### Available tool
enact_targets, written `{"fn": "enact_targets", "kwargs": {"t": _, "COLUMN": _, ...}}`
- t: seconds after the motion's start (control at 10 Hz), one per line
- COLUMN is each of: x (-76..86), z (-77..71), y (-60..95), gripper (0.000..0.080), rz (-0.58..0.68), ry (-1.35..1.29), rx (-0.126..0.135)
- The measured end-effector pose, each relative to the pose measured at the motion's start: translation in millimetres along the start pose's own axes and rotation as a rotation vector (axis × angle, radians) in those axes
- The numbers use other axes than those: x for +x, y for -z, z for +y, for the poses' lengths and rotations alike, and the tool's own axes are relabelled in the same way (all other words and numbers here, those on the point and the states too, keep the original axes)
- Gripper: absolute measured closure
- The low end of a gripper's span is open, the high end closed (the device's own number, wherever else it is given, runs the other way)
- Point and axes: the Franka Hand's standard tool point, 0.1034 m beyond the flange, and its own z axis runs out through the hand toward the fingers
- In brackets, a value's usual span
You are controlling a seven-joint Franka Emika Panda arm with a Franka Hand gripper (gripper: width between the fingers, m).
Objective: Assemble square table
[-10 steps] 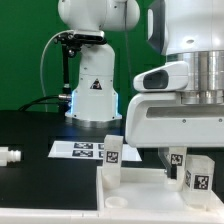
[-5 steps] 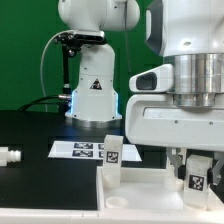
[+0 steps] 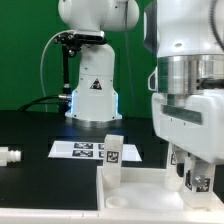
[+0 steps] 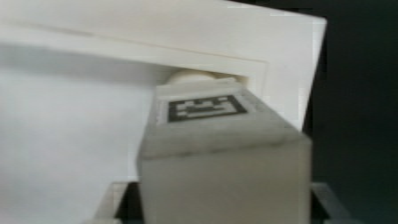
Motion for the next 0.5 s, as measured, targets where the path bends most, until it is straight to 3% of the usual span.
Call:
{"fn": "enact_targets", "kwargs": {"t": 0.3, "x": 0.4, "z": 0.2, "y": -0.3, "gripper": 0.051, "rz": -0.005, "ry": 0.016, "rx": 0.0}}
{"fn": "enact_targets", "kwargs": {"t": 0.5, "x": -9.1, "z": -3.0, "y": 0.3, "gripper": 0.0262, "rz": 0.019, "ry": 0.393, "rx": 0.007}}
